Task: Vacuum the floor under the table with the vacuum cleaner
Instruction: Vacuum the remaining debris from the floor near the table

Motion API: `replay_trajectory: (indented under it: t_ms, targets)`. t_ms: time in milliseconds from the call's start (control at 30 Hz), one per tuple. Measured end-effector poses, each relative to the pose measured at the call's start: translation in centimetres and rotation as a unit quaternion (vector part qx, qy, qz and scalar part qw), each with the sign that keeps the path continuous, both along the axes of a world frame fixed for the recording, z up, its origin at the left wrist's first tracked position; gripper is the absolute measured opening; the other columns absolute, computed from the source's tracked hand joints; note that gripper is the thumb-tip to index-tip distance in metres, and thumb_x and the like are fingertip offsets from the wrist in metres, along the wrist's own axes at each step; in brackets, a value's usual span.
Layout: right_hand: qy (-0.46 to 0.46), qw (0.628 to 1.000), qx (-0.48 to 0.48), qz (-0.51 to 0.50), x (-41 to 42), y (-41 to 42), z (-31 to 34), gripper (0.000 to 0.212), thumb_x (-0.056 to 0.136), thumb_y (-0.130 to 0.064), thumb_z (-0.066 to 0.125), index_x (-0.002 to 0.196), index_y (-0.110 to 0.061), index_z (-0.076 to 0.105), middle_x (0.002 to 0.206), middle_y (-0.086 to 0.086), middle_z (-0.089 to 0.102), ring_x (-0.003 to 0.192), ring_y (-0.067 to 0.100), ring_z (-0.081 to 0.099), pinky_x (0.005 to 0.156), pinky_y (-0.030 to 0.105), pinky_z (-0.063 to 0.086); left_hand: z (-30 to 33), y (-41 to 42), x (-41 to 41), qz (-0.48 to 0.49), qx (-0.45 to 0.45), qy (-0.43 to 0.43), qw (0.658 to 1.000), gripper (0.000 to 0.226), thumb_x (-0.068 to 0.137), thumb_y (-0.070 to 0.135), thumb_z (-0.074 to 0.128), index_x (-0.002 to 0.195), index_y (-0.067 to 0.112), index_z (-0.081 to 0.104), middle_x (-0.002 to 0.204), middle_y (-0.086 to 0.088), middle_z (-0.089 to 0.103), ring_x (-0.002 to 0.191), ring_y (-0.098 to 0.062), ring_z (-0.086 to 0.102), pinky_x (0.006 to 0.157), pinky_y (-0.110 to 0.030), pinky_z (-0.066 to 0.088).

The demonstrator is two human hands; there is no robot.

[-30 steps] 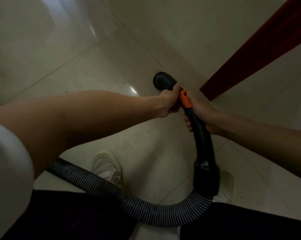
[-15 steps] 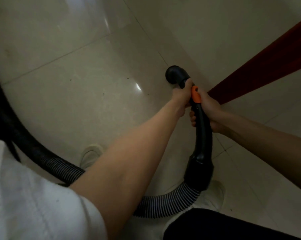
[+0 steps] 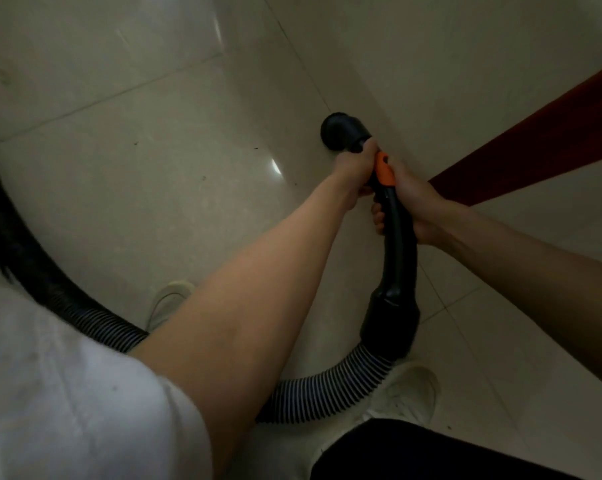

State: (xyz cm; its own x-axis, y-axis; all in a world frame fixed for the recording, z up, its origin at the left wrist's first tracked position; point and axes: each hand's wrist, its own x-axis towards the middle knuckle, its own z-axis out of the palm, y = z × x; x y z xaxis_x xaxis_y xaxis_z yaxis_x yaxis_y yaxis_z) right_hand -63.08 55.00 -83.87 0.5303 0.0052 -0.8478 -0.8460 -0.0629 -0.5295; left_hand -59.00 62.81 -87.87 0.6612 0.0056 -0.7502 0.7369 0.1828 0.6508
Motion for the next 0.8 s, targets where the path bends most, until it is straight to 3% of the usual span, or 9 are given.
replay_trajectory:
  t_ms: [167,300,500,600,800]
  targets:
    - [0.011,1.000,0.010,0.022,1.2,0.5,0.2,0.064,0.096,-0.062,0.030,0.090,-0.002,0.054,0.043,0.004,0.043,0.032,0.013,0.044,0.035,0.017,0.039,0.6,0.8,0.9,0.005,-0.009,0.004,1.000,0.037,0.096,0.031,0.050,0.119,0.003,0.048,0.077,-0.006,0.052,0.064,-0.017,0.051,0.055,-0.027,0.046]
    - [0.021,0.997,0.020,0.076,1.6,2.5,0.4,0.063,0.096,-0.061,0.030,0.082,-0.004,0.052,0.041,0.003,0.043,0.031,0.012,0.043,0.034,0.017,0.039,-0.2,2.8,0.5,0.096,0.002,-0.004,0.995,0.019,0.095,0.027,0.050,0.097,0.008,0.049,0.071,-0.004,0.051,0.057,-0.015,0.050,0.037,-0.016,0.040]
    - [0.056,0.990,0.019,0.129,0.7,3.5,0.6,0.061,0.095,-0.062,0.032,0.075,-0.006,0.051,0.046,0.004,0.045,0.034,0.013,0.044,0.036,0.017,0.040,-0.9,4.1,-1.7,0.153,0.005,0.006,0.988,0.025,0.094,0.027,0.052,0.077,0.009,0.049,0.078,-0.008,0.056,0.071,-0.023,0.056,0.059,-0.028,0.046]
    - [0.056,0.988,0.019,0.141,0.6,4.0,0.6,0.060,0.095,-0.061,0.033,0.073,-0.008,0.050,0.046,0.003,0.045,0.034,0.012,0.044,0.036,0.016,0.039,-1.0,4.9,-1.8,0.159,0.007,0.007,0.987,0.029,0.095,0.027,0.051,0.071,0.012,0.044,0.072,-0.005,0.053,0.063,-0.017,0.053,0.060,-0.029,0.047]
    - [0.022,0.993,0.007,0.119,2.8,4.3,0.6,0.055,0.095,-0.059,0.036,0.080,-0.008,0.053,0.044,0.002,0.044,0.033,0.012,0.044,0.035,0.017,0.039,1.0,5.4,0.4,0.097,-0.012,0.006,0.995,0.025,0.095,0.027,0.050,0.077,0.011,0.045,0.073,-0.006,0.053,0.062,-0.018,0.052,0.055,-0.027,0.044]
